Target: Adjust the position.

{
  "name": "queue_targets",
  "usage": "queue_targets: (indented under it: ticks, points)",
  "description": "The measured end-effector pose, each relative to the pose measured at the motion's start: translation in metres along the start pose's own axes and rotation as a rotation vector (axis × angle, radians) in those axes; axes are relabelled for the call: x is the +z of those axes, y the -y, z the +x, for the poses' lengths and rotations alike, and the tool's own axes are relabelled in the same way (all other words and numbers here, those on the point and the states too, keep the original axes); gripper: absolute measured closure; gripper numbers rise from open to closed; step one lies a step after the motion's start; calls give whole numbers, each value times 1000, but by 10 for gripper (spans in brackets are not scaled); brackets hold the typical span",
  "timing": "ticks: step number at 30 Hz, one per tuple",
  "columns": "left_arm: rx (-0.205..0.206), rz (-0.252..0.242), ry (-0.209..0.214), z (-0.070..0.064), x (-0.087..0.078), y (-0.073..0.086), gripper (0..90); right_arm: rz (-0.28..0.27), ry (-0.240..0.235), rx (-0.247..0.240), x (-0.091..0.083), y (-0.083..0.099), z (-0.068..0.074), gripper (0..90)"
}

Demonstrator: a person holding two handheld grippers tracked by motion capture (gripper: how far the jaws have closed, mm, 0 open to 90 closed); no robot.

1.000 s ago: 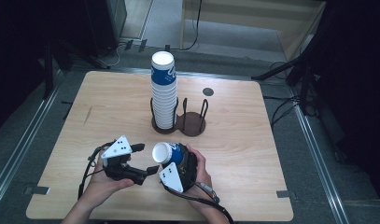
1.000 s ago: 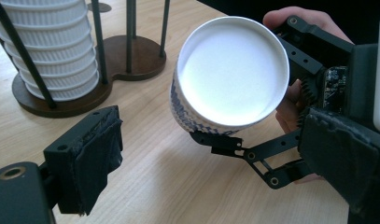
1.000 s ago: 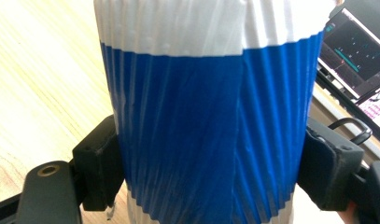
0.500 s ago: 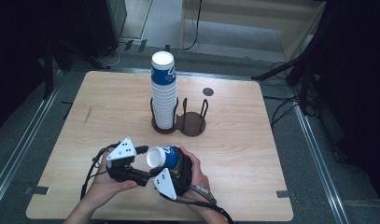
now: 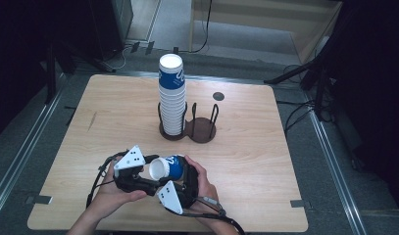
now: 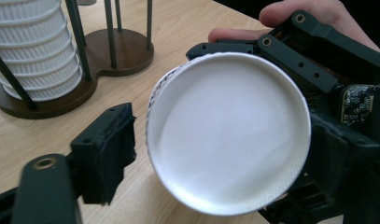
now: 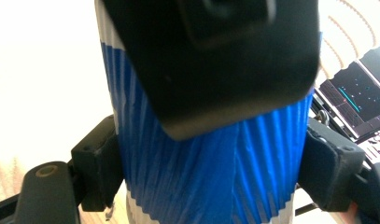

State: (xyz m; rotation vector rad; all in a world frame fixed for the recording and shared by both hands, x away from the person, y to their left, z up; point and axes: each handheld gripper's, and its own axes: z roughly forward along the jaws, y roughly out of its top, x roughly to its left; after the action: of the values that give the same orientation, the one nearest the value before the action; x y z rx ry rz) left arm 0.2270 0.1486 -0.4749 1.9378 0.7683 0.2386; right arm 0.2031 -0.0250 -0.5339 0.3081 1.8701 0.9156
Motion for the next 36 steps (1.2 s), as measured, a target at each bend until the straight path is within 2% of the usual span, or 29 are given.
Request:
queue_targets:
  ticks: [3, 7, 10, 13, 22, 26, 36]
  points:
    - [16, 3, -3, -1, -1, 0, 267, 4, -1, -5, 0, 0, 1, 190]
    - [23, -5, -13, -2, -1, 0, 275, 5, 16, -6, 0, 0, 1, 176]
    - [13, -11, -12, 0, -2, 0, 279, 12, -1, 5, 1, 0, 0, 152]
    - [-16, -33, -19, 4, -4, 0, 281, 23, -31, 14, 2, 1, -3, 145]
    - [-35, -88, -54, 13, -10, 2, 284, -3, -42, 47, -3, -1, -6, 45]
    - [-36, -110, -81, 16, -12, 3, 283, -6, -42, 84, -4, -2, -10, 37]
    - [-88, -181, -137, 29, -23, 5, 282, 1, -30, 168, -6, -1, -19, 29]
